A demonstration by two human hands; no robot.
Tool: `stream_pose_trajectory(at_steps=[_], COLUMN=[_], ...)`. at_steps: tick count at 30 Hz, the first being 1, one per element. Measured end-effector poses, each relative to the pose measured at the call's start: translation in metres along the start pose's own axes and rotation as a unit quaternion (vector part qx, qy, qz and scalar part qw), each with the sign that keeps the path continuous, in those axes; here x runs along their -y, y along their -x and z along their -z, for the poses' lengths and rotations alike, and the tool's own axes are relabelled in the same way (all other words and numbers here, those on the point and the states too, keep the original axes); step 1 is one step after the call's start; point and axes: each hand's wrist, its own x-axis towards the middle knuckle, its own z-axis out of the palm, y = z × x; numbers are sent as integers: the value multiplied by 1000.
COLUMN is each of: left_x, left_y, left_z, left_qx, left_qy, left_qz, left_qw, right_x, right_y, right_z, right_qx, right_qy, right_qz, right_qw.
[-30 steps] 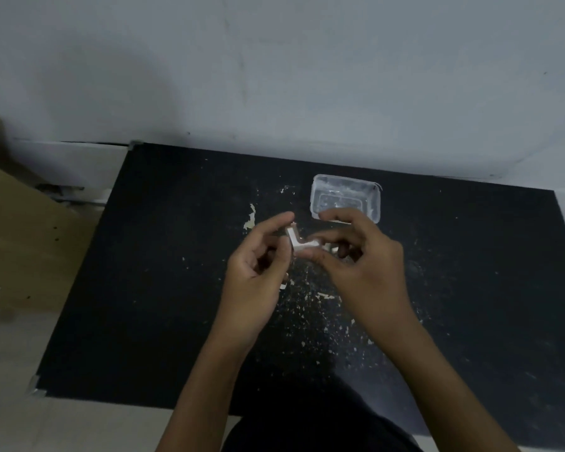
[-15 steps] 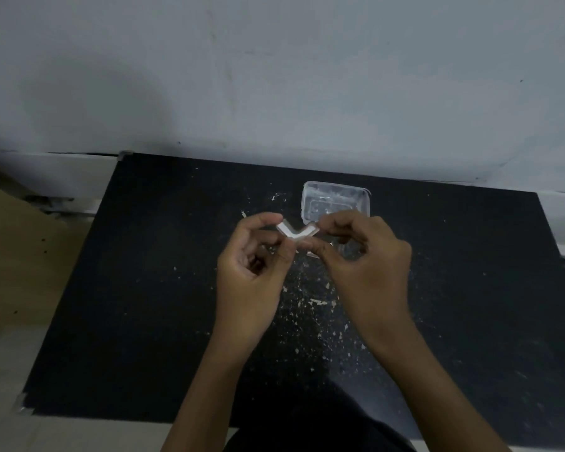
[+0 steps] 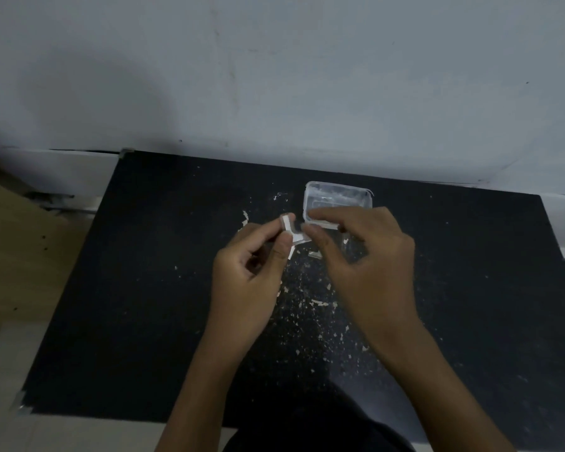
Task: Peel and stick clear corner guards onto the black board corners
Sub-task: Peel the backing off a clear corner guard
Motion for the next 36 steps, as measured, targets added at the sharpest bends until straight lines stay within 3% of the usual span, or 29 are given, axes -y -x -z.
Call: stream_pose_trajectory(at_steps=[3, 8, 11, 16, 22, 36], left_x=[-2, -7, -9, -14, -19, -19], left_y=[0, 0, 0, 0, 4, 3], left_z=[1, -2, -5, -8, -20, -30], left_qx=[8, -4, -13, -55, -67, -110], left_qy=[-21, -9, 2, 45, 48, 60], left_qz=[-35, -52, -47, -17, -52, -53], left_qw=[999, 999, 999, 997, 995, 991], right_x=[2, -2, 0, 0, 7, -2], right_y=[-1, 0, -1, 1, 1, 1], right_z=[-6, -9, -6, 4, 4, 0], right_qx=[3, -5, -8, -35, -78, -84], right_qy=[33, 47, 30, -50, -123, -10], right_qz=[101, 128, 114, -9, -78, 34], right_qw=[994, 991, 993, 998, 986, 996])
